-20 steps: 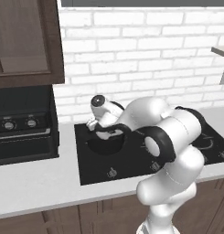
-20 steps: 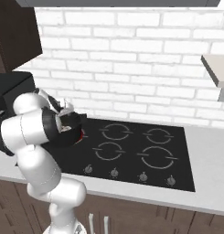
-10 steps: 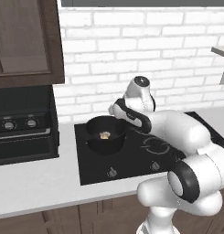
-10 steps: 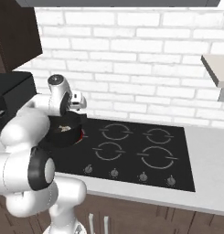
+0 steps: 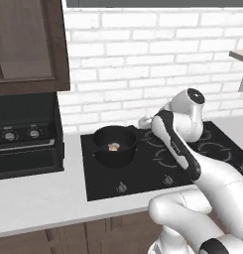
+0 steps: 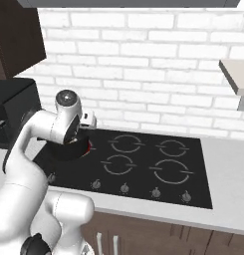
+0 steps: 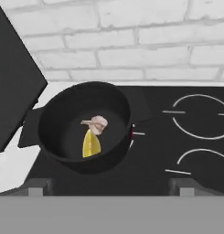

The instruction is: Put the garlic and lemon wedge in the pot. Retrieve the spatula and lightly stir the vegetables in the pot.

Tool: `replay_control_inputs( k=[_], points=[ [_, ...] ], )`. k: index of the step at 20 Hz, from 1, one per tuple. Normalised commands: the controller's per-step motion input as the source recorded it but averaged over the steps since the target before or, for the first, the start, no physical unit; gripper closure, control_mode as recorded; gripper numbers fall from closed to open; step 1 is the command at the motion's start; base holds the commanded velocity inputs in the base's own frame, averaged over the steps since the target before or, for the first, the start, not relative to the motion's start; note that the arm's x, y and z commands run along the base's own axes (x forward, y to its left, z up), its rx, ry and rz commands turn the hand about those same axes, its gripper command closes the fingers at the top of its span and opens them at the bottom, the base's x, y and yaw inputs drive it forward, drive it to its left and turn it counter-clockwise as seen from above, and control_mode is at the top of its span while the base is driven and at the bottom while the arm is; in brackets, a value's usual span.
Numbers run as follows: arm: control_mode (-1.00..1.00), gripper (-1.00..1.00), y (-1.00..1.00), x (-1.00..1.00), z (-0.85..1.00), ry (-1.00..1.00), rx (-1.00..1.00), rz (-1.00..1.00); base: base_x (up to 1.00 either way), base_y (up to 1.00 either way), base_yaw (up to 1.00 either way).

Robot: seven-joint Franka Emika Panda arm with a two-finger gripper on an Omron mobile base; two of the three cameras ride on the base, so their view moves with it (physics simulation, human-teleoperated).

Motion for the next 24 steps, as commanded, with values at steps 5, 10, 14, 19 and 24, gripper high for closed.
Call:
replay_control_inputs(
  k=[5, 10, 14, 19, 24],
  points=[
    [-1.0, -1.0, 0.0, -0.98, 0.48, -0.05, -0.02, -0.11, 0.0, 0.0, 0.0],
    [1.0, -1.0, 0.0, -0.15, 0.05, -0.03, -0.01, -0.02, -0.19, -0.66, -0.03],
    [1.0, -1.0, 0.0, 0.0, 0.0, 0.0, 0.0, 0.0, 0.0, -1.0, -0.02],
    [1.0, -1.0, 0.0, 0.0, 0.0, 0.0, 0.0, 0.0, 0.04, -1.0, -0.01],
    [1.0, -1.0, 0.0, 0.0, 0.0, 0.0, 0.0, 0.0, 0.13, -1.0, -0.02]
  ],
)
